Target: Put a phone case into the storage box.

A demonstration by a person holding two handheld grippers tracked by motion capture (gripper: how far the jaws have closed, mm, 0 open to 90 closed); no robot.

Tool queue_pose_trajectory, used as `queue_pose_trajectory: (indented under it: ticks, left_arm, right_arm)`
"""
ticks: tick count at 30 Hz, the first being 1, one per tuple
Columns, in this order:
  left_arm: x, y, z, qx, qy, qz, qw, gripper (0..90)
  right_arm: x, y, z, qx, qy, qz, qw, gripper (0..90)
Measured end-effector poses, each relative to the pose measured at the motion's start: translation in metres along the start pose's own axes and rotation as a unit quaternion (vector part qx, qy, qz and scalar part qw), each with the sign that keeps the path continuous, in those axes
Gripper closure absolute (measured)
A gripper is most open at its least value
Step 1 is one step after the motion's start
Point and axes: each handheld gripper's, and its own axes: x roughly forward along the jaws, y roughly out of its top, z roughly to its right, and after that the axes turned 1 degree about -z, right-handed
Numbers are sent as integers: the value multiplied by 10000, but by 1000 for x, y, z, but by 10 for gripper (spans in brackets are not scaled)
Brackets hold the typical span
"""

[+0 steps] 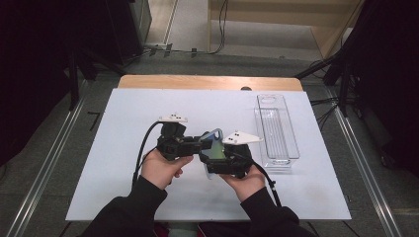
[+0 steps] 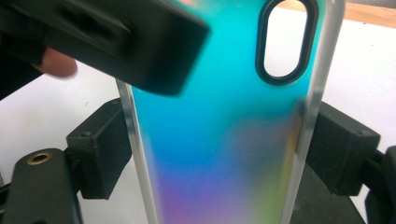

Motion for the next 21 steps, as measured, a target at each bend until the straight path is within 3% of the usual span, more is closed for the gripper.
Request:
queue_pose_trajectory:
  ticks: [3,8,9,13,14,15,16,20,21]
  left_arm:
    - [-6,3,-3,-70,-62,16,10000,557]
    - [-14,4,-4,-22,-157,34,9999,485]
    - [-17,4,-4,25,-192,-95,9998,470]
    - [-19,2,-4,93,-222,-153,9996,430]
    - [-20,1,-6,201,-352,-188,9990,406]
    - [-20,1,-6,201,-352,-188,9990,384]
    - [-20,0,-8,317,-540,-348,9974,372]
    - [-20,-2,-13,479,-657,-435,9957,355]
    - [-20,-5,-15,657,-689,-517,9941,330]
  right_arm:
    - [0,0,1,-1,-3,-13,10000,145]
    - [-1,0,6,18,-27,-22,10000,145]
    - [-2,0,10,61,2,-11,10000,145]
    - [-4,0,16,39,113,11,9999,145]
    - [-4,0,18,39,146,3,9999,145]
    - [-4,0,18,39,146,3,9999,145]
    - [-6,0,20,12,251,3,9997,145]
    - [-7,1,23,-95,407,1,9991,145]
    - [-8,1,24,-116,438,3,9990,145]
